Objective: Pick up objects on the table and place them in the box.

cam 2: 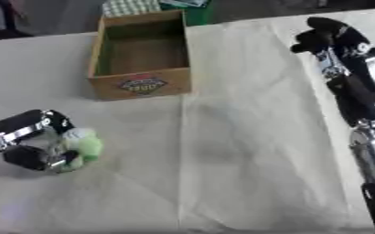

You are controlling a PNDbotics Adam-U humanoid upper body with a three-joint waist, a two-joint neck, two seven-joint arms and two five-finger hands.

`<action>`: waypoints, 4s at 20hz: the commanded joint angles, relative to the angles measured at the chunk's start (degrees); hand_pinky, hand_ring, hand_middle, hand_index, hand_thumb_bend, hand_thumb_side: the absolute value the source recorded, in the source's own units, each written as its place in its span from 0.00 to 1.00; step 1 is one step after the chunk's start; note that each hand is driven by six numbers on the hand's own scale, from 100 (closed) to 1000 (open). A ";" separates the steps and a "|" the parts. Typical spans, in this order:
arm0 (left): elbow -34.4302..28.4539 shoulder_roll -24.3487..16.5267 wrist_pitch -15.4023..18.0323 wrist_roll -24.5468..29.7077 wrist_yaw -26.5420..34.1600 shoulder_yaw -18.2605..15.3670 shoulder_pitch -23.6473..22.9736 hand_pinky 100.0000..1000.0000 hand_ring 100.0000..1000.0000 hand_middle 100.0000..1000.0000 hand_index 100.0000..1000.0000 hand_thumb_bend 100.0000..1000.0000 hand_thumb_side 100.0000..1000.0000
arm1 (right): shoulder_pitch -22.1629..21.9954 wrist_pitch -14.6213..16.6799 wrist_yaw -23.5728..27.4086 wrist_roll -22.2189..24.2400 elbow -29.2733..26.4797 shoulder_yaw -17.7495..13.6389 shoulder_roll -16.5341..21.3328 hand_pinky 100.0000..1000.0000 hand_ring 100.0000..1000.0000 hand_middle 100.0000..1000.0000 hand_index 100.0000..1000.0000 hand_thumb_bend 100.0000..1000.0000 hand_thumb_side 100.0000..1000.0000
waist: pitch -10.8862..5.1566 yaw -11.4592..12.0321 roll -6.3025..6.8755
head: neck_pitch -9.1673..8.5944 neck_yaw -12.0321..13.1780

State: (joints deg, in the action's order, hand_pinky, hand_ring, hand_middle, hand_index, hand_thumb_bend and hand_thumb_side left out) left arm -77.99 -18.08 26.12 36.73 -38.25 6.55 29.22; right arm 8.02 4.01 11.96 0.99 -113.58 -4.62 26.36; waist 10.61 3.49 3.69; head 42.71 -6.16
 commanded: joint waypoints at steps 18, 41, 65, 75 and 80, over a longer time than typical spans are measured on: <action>-6.09 -3.17 1.28 -7.26 2.11 -6.12 2.07 0.50 0.43 0.33 0.47 0.00 0.22 | 1.23 0.26 -0.38 -0.09 -1.01 -1.12 0.00 0.91 0.66 0.62 0.81 0.00 0.50 | 0.56 -0.60 -0.73 | -2.88 -0.51; -3.85 -13.34 0.19 -24.70 5.40 -13.61 17.66 0.47 0.45 0.34 0.47 0.00 0.22 | 7.31 2.64 1.82 0.56 -1.01 -0.21 0.97 0.90 0.66 0.63 0.81 0.00 0.50 | 4.90 -7.12 -0.26 | -10.04 4.17; 16.45 -8.66 3.05 -30.21 -9.89 -19.93 33.97 0.46 0.46 0.35 0.49 0.00 0.28 | 11.69 2.92 3.33 3.48 -1.01 1.93 1.05 0.90 0.67 0.63 0.81 0.00 0.49 | 7.99 -17.21 2.25 | -11.98 10.65; 21.50 -8.26 6.44 -28.41 -18.99 -18.04 35.01 0.46 0.49 0.37 0.59 0.00 0.39 | 12.13 2.56 3.91 4.11 -1.01 2.28 0.46 0.90 0.67 0.63 0.81 0.00 0.49 | 7.81 -19.14 2.60 | -12.19 11.59; 23.94 -9.34 5.31 -24.04 -23.42 -16.64 35.53 0.46 0.52 0.44 0.72 0.00 0.52 | 12.05 2.44 4.12 4.27 -1.01 2.39 0.23 0.90 0.67 0.63 0.81 0.00 0.48 | 7.49 -19.82 2.67 | -11.86 11.83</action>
State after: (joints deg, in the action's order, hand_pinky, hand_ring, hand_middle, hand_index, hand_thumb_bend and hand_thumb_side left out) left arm -53.94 -25.11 31.69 11.74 -60.64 -10.36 63.25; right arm 19.63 6.45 15.51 5.05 -113.58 -2.08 25.97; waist 19.63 -16.36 6.63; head 31.12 5.46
